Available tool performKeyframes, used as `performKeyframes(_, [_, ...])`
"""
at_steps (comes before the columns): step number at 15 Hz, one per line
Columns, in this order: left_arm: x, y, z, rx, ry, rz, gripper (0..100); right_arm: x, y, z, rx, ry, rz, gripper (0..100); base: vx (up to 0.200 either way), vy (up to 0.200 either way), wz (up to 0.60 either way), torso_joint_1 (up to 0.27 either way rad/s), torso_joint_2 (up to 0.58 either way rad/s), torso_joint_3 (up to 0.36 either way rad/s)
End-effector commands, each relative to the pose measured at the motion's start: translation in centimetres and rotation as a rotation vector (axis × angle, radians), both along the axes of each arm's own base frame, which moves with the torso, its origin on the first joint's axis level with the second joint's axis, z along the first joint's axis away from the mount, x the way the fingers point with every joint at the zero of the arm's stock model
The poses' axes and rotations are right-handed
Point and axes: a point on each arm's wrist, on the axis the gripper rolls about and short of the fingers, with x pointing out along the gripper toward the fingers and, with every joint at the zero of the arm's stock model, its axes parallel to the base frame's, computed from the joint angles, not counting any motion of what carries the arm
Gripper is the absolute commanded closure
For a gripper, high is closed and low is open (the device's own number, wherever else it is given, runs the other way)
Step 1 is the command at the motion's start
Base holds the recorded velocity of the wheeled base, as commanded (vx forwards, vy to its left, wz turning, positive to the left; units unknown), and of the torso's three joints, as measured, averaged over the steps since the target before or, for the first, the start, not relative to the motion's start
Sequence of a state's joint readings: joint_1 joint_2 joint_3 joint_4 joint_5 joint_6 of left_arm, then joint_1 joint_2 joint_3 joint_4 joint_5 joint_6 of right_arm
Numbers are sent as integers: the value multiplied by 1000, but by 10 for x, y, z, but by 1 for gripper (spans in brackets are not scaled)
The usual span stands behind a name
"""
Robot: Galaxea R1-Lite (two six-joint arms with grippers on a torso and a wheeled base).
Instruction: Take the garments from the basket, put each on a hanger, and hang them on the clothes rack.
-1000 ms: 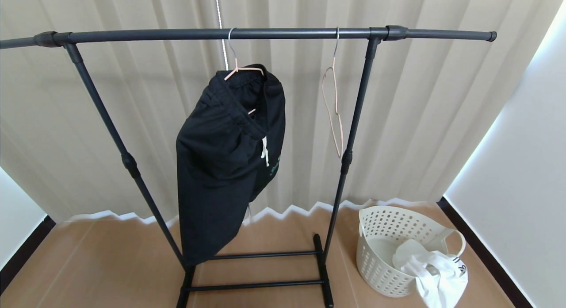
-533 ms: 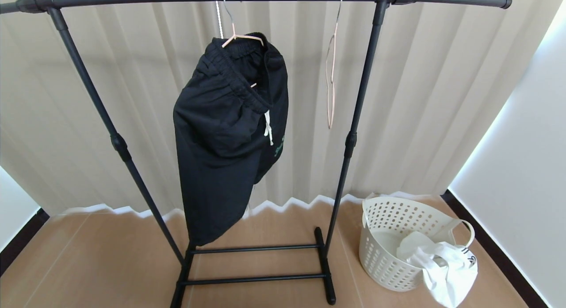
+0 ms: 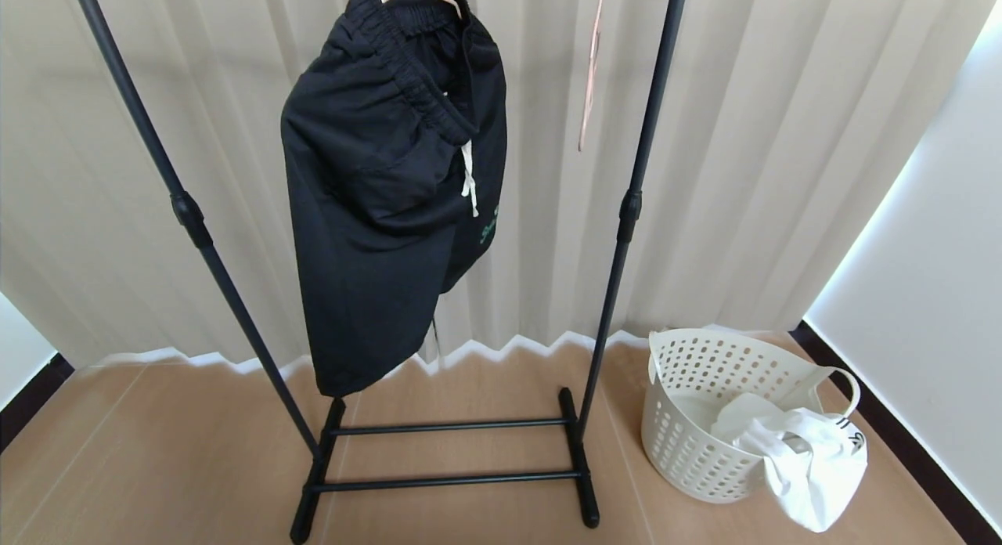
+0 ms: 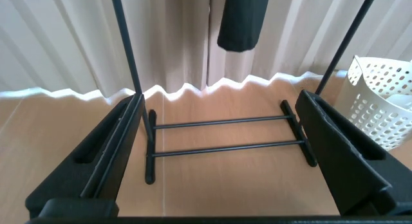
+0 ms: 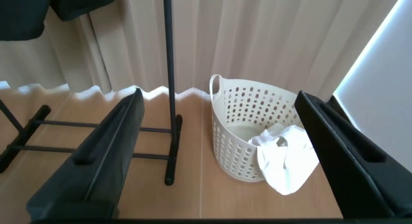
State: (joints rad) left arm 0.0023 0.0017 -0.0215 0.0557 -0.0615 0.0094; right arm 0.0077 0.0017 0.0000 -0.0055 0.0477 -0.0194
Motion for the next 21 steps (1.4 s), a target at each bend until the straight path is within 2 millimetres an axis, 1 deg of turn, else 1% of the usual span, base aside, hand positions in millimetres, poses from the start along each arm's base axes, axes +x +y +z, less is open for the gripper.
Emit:
performKeyframes(1, [0, 0, 0, 0, 1, 1, 0, 0, 0, 0, -1, 1, 0, 0, 0, 0, 0, -85, 456, 373])
performKeyframes(5, [0, 0, 0, 0, 1, 1, 0, 0, 0, 0, 1, 1, 1, 0, 0, 0, 0, -46, 423, 372])
performKeyframes(7, [0, 0, 0, 0, 1, 1, 0, 0, 0, 0, -1, 1, -2, 0, 0, 0, 0, -19, 146, 139])
performKeyframes(11, [0, 0, 0, 0, 1, 1, 0, 0, 0, 0, -1, 1, 0, 0, 0, 0, 0, 1, 18, 13])
performKeyframes(18, [0, 0, 0, 0, 1, 1, 0, 0, 0, 0, 1, 1, 0, 0, 0, 0, -600, 2, 4, 3])
performKeyframes(20, [0, 0, 0, 0, 1, 1, 0, 0, 0, 0, 1, 1, 0, 0, 0, 0, 0, 0, 0, 0])
performKeyframes(21, [0, 0, 0, 0, 1, -1, 0, 0, 0, 0, 1, 1, 0, 0, 0, -200, 0, 7, 2, 2])
